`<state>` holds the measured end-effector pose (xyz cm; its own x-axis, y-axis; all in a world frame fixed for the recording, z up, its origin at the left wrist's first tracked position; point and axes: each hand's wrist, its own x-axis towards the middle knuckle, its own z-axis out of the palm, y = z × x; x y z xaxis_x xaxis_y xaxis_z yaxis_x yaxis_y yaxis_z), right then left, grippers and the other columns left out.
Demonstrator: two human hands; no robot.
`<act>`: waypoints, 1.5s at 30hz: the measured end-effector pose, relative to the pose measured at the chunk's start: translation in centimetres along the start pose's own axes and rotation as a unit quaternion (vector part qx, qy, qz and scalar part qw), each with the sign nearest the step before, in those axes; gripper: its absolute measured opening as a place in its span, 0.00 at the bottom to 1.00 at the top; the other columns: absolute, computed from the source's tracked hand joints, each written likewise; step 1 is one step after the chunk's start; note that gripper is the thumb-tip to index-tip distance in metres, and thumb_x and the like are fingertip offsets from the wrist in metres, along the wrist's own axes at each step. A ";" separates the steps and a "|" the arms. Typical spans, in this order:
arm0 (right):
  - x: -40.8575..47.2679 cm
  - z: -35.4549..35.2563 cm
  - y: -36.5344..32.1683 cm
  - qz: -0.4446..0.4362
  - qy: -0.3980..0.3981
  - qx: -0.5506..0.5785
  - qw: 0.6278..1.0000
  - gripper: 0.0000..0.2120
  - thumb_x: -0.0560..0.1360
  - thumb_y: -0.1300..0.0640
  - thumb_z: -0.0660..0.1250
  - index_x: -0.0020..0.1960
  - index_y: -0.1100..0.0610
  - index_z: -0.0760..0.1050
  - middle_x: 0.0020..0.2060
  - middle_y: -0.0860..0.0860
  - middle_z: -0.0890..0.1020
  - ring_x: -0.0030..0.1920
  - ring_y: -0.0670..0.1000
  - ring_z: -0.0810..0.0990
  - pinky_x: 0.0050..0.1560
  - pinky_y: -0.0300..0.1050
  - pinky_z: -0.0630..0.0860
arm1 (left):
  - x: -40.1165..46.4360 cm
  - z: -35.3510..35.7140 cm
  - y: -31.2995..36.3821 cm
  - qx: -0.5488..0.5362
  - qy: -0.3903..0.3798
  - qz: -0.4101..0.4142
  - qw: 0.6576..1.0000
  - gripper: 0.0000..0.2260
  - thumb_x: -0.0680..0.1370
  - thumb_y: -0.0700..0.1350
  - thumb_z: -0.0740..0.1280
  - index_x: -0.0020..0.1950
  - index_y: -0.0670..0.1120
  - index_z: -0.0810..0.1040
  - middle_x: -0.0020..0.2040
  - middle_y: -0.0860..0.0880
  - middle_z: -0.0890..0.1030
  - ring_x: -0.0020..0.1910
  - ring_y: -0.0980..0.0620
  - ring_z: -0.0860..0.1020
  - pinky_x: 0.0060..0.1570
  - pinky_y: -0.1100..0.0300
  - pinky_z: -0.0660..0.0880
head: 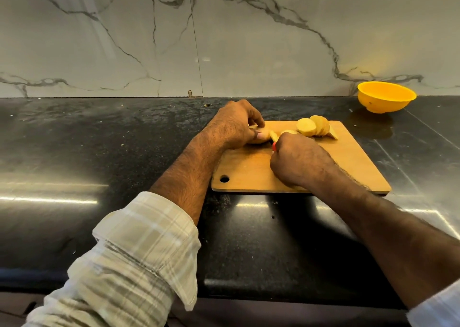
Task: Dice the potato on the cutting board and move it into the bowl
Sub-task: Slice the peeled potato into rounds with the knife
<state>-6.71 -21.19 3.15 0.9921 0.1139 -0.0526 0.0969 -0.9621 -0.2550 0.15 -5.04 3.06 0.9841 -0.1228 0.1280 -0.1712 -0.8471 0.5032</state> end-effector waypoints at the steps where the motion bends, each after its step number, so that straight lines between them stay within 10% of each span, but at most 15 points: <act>1: -0.2 -0.1 0.2 0.001 0.003 -0.001 1.000 0.11 0.82 0.53 0.66 0.62 0.55 0.76 0.49 0.53 0.80 0.50 0.54 0.79 0.49 0.51 0.81 | 0.0 -0.1 0.0 0.000 -0.009 -0.002 1.000 0.13 0.76 0.51 0.78 0.61 0.57 0.86 0.64 0.53 0.82 0.61 0.52 0.79 0.60 0.53 0.79; 45: -1.0 -0.4 0.4 -0.011 0.006 -0.053 0.999 0.14 0.83 0.51 0.64 0.65 0.56 0.75 0.45 0.52 0.74 0.49 0.54 0.76 0.51 0.52 0.80 | 0.1 -0.4 -0.5 -0.018 -0.010 0.002 1.000 0.11 0.77 0.47 0.78 0.58 0.54 0.86 0.61 0.52 0.83 0.60 0.51 0.79 0.55 0.56 0.76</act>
<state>-7.63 -21.78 3.52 0.9905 0.1326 -0.0362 0.1257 -0.9804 -0.1519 0.28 -4.38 3.15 0.9842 -0.1360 0.1134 -0.1757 -0.8280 0.5326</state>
